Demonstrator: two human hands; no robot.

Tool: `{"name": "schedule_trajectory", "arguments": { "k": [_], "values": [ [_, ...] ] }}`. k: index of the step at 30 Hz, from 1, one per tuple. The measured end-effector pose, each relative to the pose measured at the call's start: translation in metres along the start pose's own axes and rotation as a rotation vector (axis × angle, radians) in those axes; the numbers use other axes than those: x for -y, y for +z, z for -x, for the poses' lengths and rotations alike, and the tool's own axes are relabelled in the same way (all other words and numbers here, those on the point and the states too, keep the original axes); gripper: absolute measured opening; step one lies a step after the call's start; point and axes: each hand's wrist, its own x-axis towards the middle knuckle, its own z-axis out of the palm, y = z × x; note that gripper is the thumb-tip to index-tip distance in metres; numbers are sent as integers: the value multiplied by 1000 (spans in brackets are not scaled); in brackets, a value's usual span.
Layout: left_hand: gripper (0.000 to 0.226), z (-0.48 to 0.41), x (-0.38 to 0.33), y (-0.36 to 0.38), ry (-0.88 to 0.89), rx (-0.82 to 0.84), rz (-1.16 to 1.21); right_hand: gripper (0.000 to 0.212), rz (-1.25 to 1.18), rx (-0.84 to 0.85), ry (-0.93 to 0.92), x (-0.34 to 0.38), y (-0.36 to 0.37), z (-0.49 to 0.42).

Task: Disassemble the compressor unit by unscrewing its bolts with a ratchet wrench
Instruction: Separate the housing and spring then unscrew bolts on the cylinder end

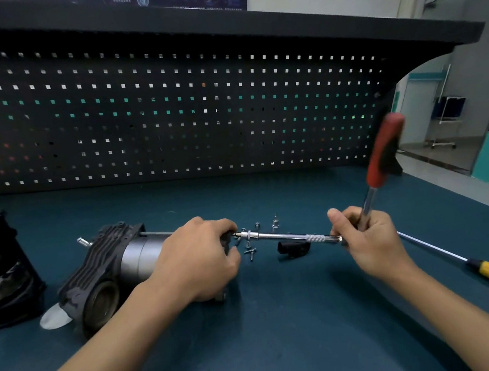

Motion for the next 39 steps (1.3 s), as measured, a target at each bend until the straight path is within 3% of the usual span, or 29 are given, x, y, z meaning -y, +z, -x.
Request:
{"name": "schedule_trajectory", "arguments": {
  "k": [6, 18, 21, 27, 30, 33, 39],
  "values": [
    [36, -1, 0, -3, 40, 14, 33, 47, -279, -17, 449, 17, -1, -9],
    [38, 1, -2, -1, 15, -28, 44, 28, -502, 175, 955, 24, -13, -10],
    [36, 1, -2, -1, 24, -26, 41, 32, -377, 159, 857, 19, -8, -6],
    [35, 3, -4, -2, 24, -42, 39, 48, -9, 39, 87, 8, -5, -1],
    [34, 3, -5, -3, 16, -46, 38, 50, 95, 66, -130, 2, -10, 0],
    [32, 0, -3, -3, 12, 8, 19, 53, 145, 65, -101, -1, -8, 1],
    [23, -3, -8, -1, -11, 7, 8, 61, -168, 24, 157, 12, 2, 0]
  ]
}}
